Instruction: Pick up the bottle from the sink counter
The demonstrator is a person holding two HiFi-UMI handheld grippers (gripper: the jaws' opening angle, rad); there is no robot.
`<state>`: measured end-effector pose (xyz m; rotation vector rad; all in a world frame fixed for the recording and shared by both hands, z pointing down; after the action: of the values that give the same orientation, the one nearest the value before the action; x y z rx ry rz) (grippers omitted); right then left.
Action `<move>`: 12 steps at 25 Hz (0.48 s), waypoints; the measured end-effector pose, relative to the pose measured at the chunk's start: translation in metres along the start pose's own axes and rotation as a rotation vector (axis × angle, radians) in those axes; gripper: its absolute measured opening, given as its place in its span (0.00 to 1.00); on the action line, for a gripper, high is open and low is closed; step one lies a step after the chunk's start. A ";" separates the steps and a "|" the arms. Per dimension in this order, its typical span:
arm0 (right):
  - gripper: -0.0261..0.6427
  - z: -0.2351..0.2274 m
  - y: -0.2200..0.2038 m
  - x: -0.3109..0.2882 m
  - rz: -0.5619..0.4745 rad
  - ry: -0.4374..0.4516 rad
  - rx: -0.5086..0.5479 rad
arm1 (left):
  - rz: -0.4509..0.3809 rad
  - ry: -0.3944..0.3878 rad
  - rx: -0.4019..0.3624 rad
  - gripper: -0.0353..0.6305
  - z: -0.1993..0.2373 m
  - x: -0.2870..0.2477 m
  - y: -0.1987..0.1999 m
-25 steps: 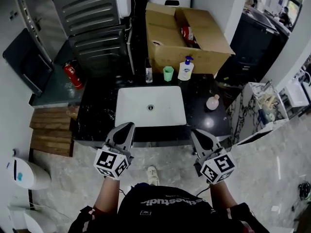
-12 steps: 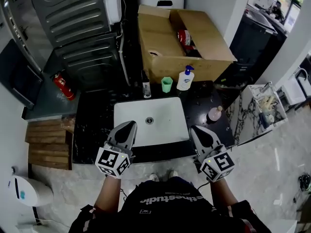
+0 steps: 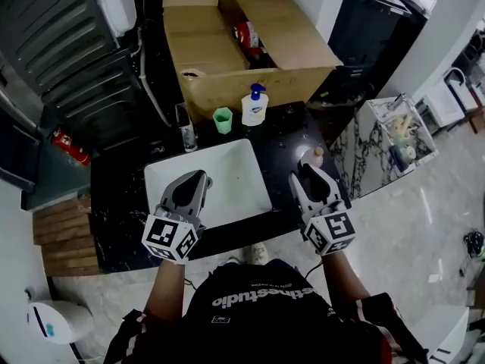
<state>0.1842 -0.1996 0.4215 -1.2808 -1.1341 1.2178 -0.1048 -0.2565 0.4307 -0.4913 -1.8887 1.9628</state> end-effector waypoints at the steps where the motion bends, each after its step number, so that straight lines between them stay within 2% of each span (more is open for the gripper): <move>1: 0.30 -0.015 -0.010 -0.004 0.019 -0.046 -0.003 | 0.008 -0.019 0.007 0.08 -0.001 -0.012 -0.004; 6: 0.34 -0.092 -0.059 -0.035 0.105 -0.268 -0.031 | 0.067 -0.106 0.007 0.08 -0.005 -0.065 -0.015; 9: 0.34 -0.120 -0.087 -0.060 0.166 -0.330 -0.016 | 0.098 -0.120 0.014 0.08 -0.001 -0.083 -0.022; 12: 0.34 -0.138 -0.116 -0.083 0.238 -0.354 -0.002 | 0.133 -0.124 0.028 0.08 0.003 -0.097 -0.032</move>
<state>0.3177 -0.2823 0.5428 -1.2591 -1.2555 1.6704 -0.0215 -0.3057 0.4624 -0.5091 -1.9450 2.1479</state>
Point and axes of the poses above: the fingertips, and each gripper's own axes: x backward along the fingers, z to its left, y out of its top, the point moved 7 cm from there along x, backward along the fingers, and after that the axes turned 15 degrees about -y, right-handed, at the moved point
